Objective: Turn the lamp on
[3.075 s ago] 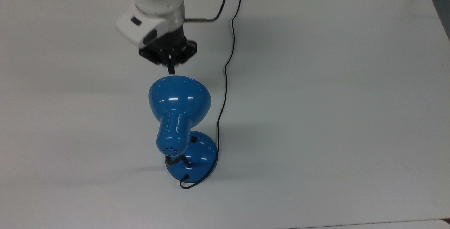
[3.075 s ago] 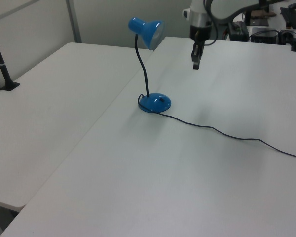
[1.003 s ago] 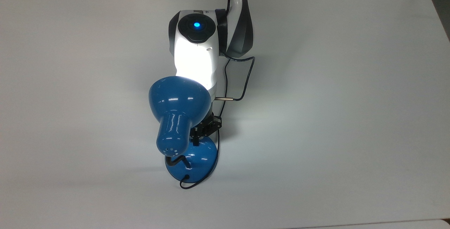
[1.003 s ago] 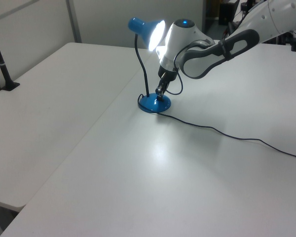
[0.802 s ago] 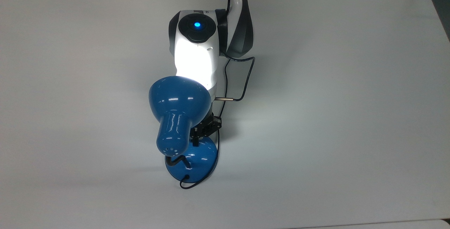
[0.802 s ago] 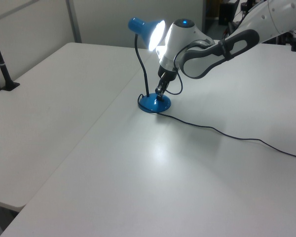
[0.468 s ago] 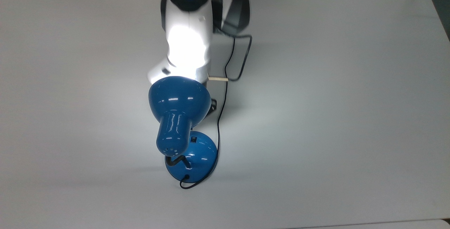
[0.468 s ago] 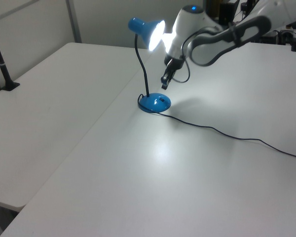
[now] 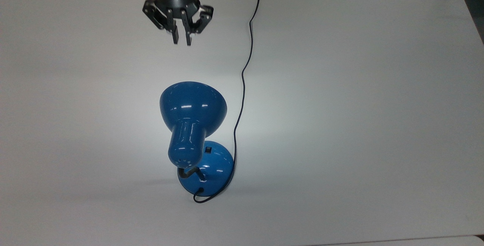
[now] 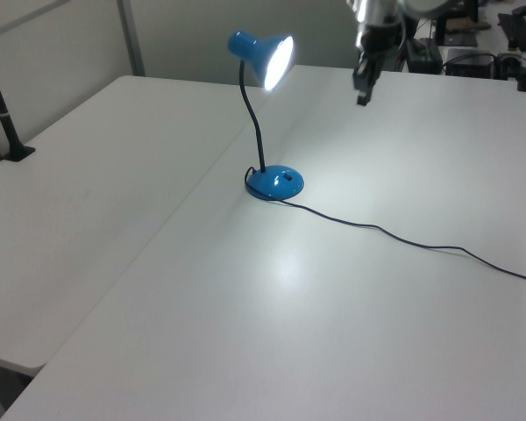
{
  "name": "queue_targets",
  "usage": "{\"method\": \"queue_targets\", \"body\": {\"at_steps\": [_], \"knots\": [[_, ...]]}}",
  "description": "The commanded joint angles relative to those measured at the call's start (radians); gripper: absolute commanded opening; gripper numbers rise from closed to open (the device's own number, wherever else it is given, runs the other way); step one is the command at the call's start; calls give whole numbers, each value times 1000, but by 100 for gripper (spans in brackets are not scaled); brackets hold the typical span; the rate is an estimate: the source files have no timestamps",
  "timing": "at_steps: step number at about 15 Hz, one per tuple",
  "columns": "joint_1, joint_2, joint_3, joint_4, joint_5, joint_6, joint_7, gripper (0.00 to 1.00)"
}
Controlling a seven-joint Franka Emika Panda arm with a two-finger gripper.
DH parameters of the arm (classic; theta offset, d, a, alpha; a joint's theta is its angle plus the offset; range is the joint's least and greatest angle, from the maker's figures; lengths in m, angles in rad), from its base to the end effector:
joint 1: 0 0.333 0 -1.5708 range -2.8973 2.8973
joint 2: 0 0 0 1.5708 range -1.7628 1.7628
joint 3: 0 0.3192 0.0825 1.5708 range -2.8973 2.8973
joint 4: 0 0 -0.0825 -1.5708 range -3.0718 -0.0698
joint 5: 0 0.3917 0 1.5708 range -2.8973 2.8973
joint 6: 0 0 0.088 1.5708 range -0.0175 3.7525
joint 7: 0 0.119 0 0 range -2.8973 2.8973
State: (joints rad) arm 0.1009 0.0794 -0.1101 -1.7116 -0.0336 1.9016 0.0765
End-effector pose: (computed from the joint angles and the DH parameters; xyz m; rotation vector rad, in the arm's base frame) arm 0.6083 -0.0065 0.5314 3.0972 -0.1173 0.1743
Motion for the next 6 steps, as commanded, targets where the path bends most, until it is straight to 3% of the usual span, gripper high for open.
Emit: {"method": "queue_targets", "body": {"at_steps": [1,6], "knots": [[5,-35,-13,24,-9,-155,-73,100],[10,-36,-14,44,0,-220,-60,100]]}}
